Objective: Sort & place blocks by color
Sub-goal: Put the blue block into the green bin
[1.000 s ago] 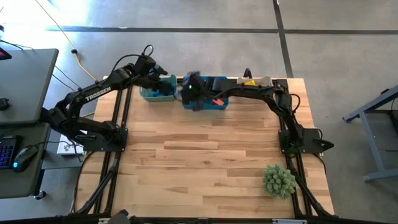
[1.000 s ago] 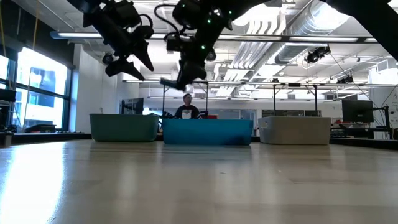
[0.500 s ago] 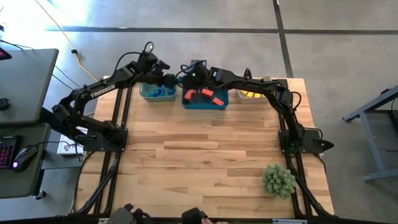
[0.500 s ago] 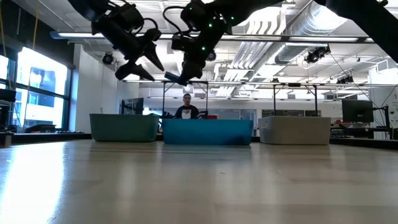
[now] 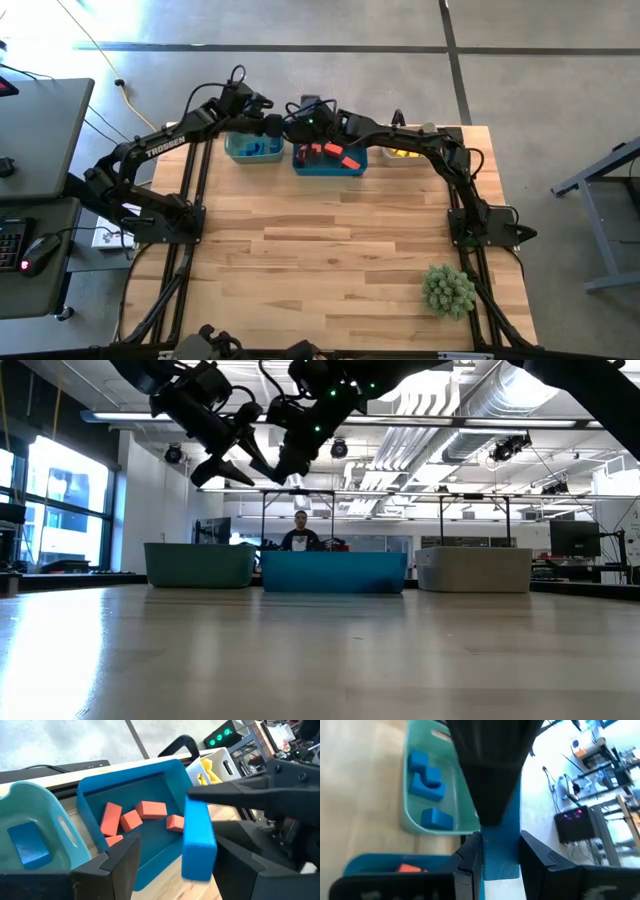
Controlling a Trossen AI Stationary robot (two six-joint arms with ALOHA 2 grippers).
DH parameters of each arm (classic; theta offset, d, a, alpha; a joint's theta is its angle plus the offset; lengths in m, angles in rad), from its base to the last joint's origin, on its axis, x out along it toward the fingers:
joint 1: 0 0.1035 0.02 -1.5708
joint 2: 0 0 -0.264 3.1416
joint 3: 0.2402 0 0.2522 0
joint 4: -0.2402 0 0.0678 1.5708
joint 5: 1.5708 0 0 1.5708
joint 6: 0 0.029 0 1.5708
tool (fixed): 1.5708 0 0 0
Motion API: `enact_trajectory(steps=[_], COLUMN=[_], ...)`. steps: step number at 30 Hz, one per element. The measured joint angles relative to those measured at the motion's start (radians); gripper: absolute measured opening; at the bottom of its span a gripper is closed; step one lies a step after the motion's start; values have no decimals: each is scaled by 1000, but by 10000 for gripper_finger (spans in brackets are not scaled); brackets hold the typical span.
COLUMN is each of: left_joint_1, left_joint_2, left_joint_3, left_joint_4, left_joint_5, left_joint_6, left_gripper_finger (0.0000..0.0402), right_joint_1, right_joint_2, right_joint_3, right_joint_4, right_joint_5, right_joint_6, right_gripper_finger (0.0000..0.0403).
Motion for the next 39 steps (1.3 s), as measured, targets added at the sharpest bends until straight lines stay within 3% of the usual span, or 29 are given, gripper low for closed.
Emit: enact_trajectory(steps=[10,22,25,33,39], left_joint_1=[-2,-20,-34,-47,-37], left_joint_2=[-1,-3,-3,0,1], left_joint_3=[0,2,2,0,-2], left_joint_4=[1,13,28,-15,-154], left_joint_5=[-31,-39,-53,-86,-267], left_joint_6=[0,59,75,143,210], left_gripper_finger=[174,34,31,31,31], right_joint_1=[3,4,4,8,14], right_joint_2=[2,4,4,2,-2], right_joint_3=[0,-1,-2,-2,0], right_joint_4=[15,32,32,28,27], right_joint_5=[-50,-46,-44,-32,86], right_joint_6=[1,-1,-1,28,90], right_gripper_finger=[73,73,75,133,152])
